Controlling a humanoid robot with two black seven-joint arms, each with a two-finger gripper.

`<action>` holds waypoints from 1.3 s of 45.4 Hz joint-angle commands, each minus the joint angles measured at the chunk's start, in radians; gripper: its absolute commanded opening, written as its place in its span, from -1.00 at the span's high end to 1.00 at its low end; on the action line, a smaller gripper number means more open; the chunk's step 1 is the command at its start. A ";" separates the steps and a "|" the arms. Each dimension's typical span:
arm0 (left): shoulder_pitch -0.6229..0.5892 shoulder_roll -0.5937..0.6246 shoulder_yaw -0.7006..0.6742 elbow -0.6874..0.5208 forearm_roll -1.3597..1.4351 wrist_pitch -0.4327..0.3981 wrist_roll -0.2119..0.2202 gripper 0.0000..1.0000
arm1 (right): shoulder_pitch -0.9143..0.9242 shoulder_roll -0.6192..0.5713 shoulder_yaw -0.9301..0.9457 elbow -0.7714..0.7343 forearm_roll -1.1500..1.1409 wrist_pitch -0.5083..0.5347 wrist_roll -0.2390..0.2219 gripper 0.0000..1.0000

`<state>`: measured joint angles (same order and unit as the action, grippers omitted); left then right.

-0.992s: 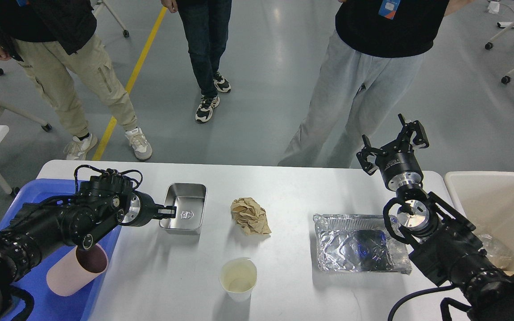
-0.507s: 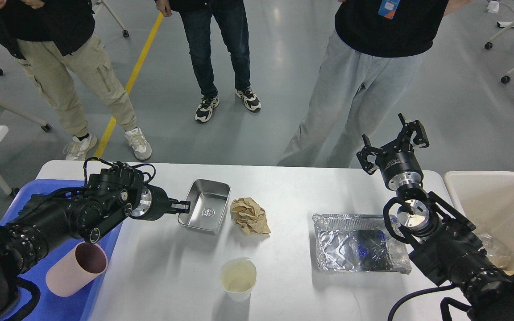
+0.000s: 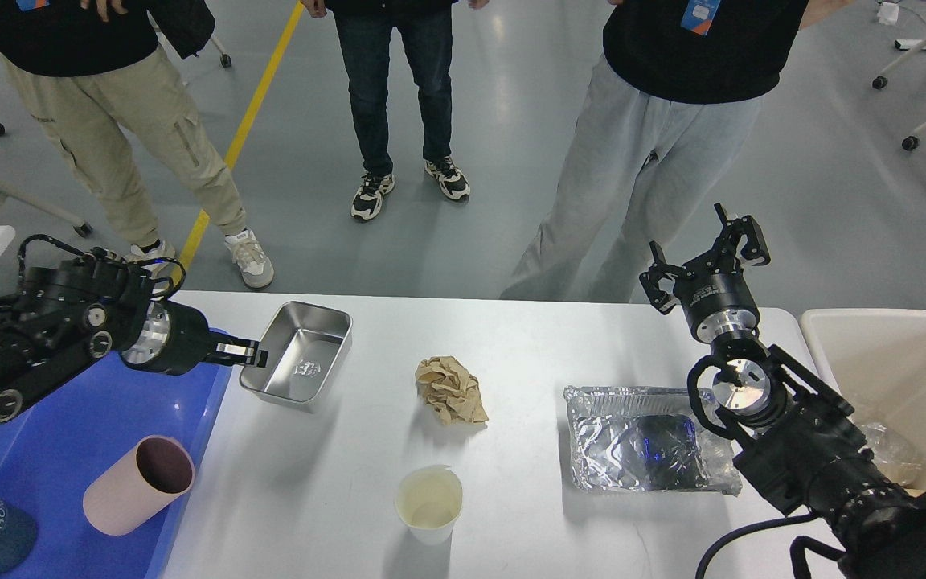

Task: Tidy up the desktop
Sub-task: 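Lift the steel tray with the left gripper toward the blue tray, then lower the steel tray into the blue tray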

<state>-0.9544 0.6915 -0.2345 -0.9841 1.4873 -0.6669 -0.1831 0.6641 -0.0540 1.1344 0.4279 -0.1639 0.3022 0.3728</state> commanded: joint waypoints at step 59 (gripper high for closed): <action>0.014 0.965 -0.273 -0.777 -0.306 -0.140 -0.004 1.00 | -0.004 0.006 -0.050 0.002 0.000 0.000 -0.002 -1.00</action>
<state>-0.9381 1.6276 -0.4976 -1.7612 1.1942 -0.8016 -0.1868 0.6559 -0.0476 1.0927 0.4281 -0.1642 0.3037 0.3712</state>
